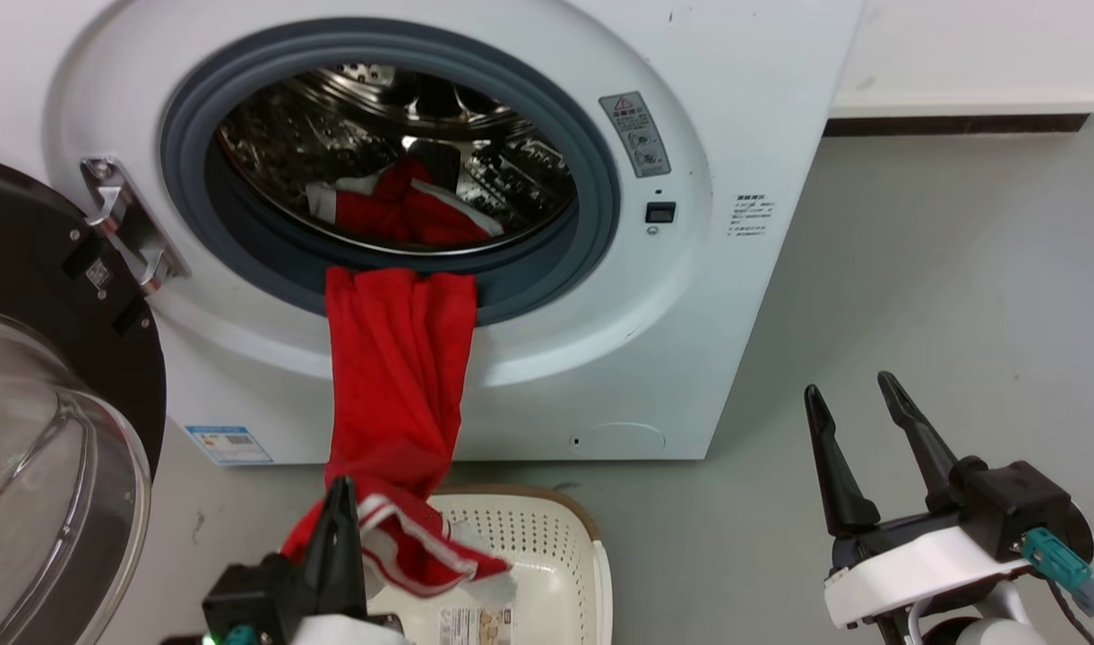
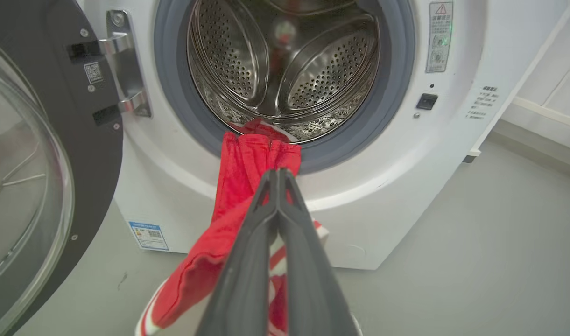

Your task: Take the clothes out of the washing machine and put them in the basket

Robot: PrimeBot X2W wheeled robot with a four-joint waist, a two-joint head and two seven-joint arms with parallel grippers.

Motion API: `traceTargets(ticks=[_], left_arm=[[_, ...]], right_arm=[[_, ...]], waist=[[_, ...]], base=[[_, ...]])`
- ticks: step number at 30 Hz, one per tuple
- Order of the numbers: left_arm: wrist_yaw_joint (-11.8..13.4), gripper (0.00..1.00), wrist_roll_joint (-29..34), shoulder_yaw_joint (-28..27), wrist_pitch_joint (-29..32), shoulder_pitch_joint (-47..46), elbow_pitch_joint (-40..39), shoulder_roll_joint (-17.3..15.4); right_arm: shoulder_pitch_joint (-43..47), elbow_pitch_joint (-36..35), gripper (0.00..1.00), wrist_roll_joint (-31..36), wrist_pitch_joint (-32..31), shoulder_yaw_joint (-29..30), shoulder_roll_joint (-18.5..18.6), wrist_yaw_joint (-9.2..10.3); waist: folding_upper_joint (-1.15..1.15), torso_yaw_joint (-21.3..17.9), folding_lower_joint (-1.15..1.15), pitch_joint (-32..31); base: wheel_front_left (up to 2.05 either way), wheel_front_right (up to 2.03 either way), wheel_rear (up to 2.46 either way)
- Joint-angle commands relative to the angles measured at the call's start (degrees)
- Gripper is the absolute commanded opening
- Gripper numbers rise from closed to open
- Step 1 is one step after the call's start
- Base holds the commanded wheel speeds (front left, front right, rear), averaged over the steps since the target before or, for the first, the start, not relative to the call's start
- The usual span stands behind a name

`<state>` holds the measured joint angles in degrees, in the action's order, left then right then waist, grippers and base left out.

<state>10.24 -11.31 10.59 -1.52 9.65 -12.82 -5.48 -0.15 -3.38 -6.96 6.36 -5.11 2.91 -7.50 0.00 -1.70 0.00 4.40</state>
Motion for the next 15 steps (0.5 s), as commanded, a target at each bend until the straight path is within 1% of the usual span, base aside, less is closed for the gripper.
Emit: traceTargets(ticks=[1, 7, 10, 15], left_arm=[[0.3, 0.00, -0.4, 0.1, -1.0, 0.7, 1.4, 0.2], [0.4, 0.00, -3.1, 1.9, -3.9, 1.8, 10.0, 1.5], [0.7, 0.00, -4.3, 2.2, -6.3, -0.2, 14.6, 1.8], [-0.1, 0.00, -6.9, 2.7, -9.2, -3.4, 25.0, 2.3]], right_arm=[[-1.1, -0.3, 1.00, 0.6, -0.1, 0.0, 0.0, 0.02], [-2.3, -0.4, 1.00, 0.8, -0.1, 0.1, -0.1, 0.02], [-3.0, -0.5, 1.00, 1.0, -0.1, 0.0, -0.1, 0.02], [-4.9, -0.8, 1.00, 1.2, 0.0, -0.8, 0.0, 0.02]], waist=[[0.00, 0.5, 0.00, 1.2], [0.00, 1.3, 0.00, 3.7], [0.00, 1.6, 0.00, 5.2], [0.00, 1.0, 0.00, 8.5]], base=[[0.00, 0.00, 0.00], [0.00, 0.00, 0.00], [0.00, 0.00, 0.00], [0.00, 0.00, 0.00]])
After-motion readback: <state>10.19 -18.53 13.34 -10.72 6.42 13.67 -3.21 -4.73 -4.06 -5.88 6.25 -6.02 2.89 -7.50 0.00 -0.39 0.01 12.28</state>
